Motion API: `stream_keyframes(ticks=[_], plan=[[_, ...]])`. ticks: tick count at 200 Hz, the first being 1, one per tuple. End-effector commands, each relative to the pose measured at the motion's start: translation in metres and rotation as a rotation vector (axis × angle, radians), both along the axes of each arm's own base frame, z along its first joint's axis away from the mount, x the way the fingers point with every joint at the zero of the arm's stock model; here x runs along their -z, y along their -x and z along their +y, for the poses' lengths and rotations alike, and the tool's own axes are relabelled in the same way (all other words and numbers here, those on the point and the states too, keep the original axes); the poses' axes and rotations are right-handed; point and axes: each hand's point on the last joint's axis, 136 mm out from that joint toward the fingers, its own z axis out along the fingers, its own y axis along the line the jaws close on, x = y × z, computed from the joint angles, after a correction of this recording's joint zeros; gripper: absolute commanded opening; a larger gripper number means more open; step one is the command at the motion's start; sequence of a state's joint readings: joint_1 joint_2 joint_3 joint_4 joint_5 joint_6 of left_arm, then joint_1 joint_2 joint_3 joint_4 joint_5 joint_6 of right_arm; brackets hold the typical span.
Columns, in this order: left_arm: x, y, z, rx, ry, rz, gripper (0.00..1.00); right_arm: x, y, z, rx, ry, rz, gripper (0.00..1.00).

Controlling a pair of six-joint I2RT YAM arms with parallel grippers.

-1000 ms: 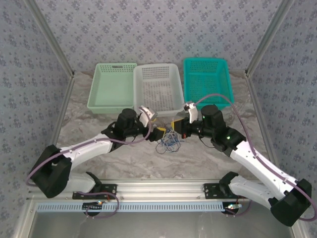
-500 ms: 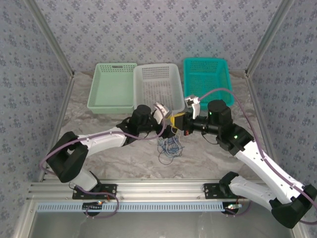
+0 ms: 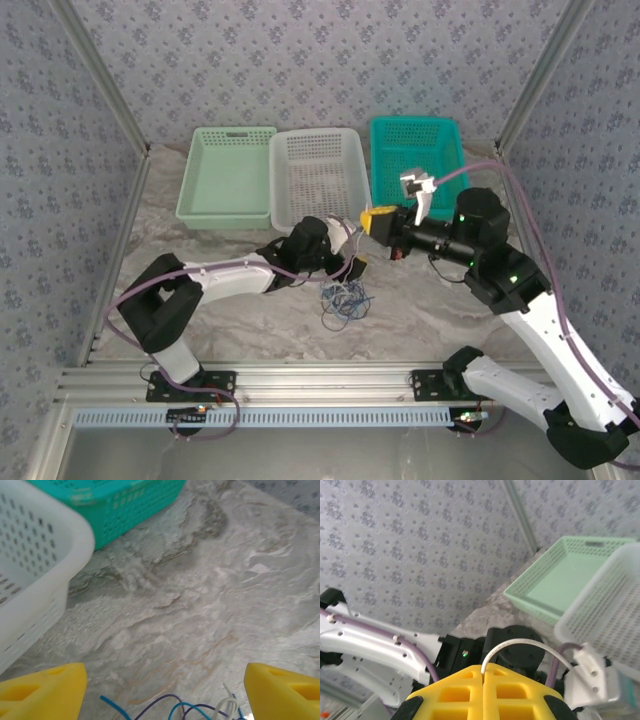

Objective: Untangle the cables

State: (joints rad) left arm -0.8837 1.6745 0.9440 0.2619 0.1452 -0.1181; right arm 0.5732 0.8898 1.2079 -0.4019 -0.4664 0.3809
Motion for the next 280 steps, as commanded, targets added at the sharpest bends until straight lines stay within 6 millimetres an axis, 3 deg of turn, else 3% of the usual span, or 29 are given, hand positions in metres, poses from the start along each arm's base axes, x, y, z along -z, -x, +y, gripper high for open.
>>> stream_keyframes(ticks=[1,63,85,127,144,169,183,211,223,244,280], plan=[[0.008,-0.011,0.007,-0.070,-0.064,-0.001,0.82,-0.031,-0.001,-0.021,0.073,0.025,-0.099,0.00],[0.019,-0.018,0.020,-0.134,-0.119,-0.011,0.82,-0.071,-0.026,-0.071,0.285,0.061,-0.222,0.00],[0.021,-0.020,0.024,-0.151,-0.138,-0.015,0.82,-0.088,-0.030,-0.079,0.305,0.045,-0.249,0.00],[0.023,-0.021,0.030,-0.174,-0.149,-0.025,0.80,-0.095,-0.056,-0.092,0.375,0.072,-0.250,0.00],[0.018,-0.020,0.032,-0.179,-0.135,-0.036,0.69,-0.094,-0.061,-0.089,0.367,0.074,-0.246,0.00],[0.020,-0.022,0.041,-0.209,-0.159,-0.048,0.36,-0.101,-0.064,-0.103,0.437,0.085,-0.278,0.00],[0.025,-0.021,0.046,-0.212,-0.194,-0.042,0.30,-0.109,-0.065,-0.112,0.472,0.092,-0.293,0.00],[0.028,-0.024,0.056,-0.257,-0.222,-0.052,0.34,-0.129,-0.064,-0.124,0.518,0.088,-0.325,0.00],[0.023,-0.026,0.059,-0.283,-0.204,-0.060,0.37,-0.135,-0.064,-0.120,0.497,0.055,-0.324,0.00],[-0.002,-0.026,0.055,-0.291,-0.090,-0.094,0.53,-0.124,-0.072,-0.111,0.449,0.047,-0.272,0.00],[-0.044,-0.016,0.052,-0.251,0.022,-0.144,0.69,-0.103,-0.084,-0.105,0.427,0.032,-0.224,0.00]])
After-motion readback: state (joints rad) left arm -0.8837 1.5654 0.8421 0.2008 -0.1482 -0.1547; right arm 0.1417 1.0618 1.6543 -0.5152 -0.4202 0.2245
